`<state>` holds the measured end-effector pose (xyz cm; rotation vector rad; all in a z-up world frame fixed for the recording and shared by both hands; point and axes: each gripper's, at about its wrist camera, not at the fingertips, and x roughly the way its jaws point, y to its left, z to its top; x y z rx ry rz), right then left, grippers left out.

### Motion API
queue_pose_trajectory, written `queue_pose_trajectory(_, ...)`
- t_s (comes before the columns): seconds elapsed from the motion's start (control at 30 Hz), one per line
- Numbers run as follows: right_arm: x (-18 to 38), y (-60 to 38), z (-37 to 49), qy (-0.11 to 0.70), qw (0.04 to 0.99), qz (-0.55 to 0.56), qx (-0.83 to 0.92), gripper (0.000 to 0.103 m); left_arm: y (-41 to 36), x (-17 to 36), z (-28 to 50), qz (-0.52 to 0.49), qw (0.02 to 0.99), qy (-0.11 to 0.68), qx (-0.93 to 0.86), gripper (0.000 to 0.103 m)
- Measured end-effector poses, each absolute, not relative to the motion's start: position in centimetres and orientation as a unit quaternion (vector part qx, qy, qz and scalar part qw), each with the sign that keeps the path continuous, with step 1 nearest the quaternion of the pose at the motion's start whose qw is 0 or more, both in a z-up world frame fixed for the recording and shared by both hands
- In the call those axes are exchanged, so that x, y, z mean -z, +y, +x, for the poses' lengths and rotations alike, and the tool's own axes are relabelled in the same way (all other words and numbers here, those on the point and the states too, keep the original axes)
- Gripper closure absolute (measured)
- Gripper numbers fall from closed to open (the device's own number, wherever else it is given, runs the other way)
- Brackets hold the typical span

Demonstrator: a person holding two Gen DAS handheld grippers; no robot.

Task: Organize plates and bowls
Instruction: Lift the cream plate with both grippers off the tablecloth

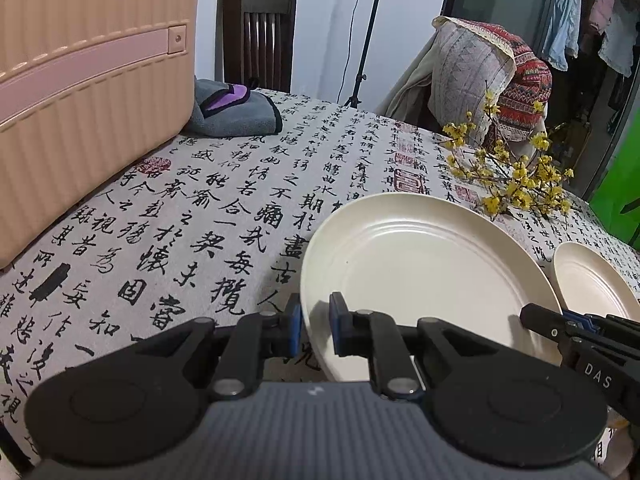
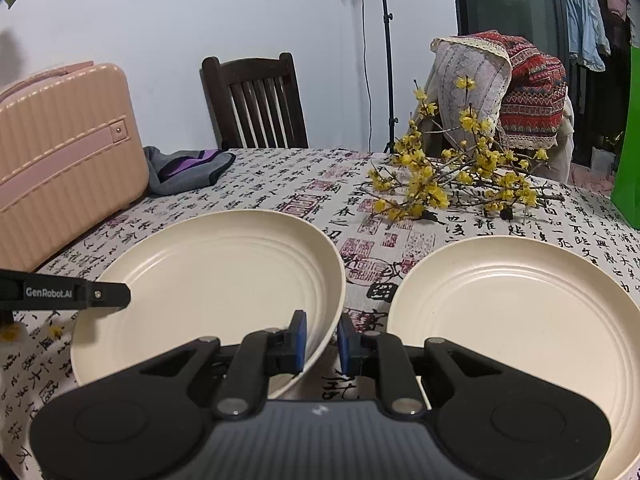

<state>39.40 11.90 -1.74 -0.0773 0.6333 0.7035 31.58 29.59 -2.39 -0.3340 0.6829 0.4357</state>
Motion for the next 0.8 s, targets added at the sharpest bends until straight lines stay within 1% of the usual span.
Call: queue_pose_trajectory(0.8,1.40,11.63,39.32,0.295,0.892,-0.025,-0.342,0.087,28.93,1.40,31.05,-0.149,0.914,0.308,-0.218,0.088)
